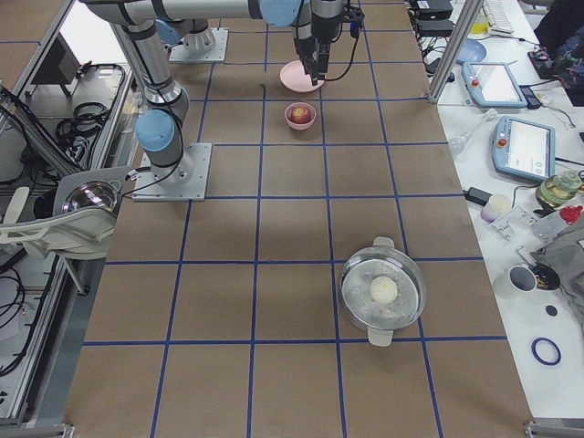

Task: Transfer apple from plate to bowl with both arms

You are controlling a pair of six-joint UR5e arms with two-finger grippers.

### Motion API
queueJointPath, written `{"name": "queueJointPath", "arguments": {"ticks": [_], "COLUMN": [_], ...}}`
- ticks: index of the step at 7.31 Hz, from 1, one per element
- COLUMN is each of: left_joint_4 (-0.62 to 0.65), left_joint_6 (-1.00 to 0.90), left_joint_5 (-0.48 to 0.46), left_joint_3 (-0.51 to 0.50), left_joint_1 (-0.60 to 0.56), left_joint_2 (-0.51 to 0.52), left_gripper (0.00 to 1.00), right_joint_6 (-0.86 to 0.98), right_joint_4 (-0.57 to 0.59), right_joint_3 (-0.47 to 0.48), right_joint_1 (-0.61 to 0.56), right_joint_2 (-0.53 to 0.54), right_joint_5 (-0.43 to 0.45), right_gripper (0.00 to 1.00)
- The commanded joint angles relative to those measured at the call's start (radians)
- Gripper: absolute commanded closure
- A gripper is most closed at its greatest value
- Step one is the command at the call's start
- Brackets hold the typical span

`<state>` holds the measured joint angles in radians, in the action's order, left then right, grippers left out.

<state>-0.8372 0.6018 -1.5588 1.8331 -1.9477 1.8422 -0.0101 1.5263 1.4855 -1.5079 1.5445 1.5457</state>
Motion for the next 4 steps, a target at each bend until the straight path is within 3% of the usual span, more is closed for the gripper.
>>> {"name": "queueJointPath", "arguments": {"ticks": [1,3,4], "left_joint_4": [-0.276,-0.626,-0.742], "left_joint_6": [-0.324,-0.52,-0.521], "left_joint_5": [-0.024,-0.02,-0.02], "left_joint_3": [-0.006,-0.21,-0.347], "left_joint_1": [0.221,0.398,0.401], "left_joint_2": [-0.174,-0.245,-0.25], "left_gripper": [0.0,0.0,0.0], "right_joint_6": [0.002,0.002,0.002], "right_joint_4": [0.0,0.002,0.0], "right_joint_3": [0.001,0.001,0.001], "right_joint_1": [0.0,0.0,0.0], "right_joint_2": [-0.001,-0.001,-0.003], "right_joint_5": [0.001,-0.001,-0.001], "right_gripper": [0.0,0.0,0.0]}}
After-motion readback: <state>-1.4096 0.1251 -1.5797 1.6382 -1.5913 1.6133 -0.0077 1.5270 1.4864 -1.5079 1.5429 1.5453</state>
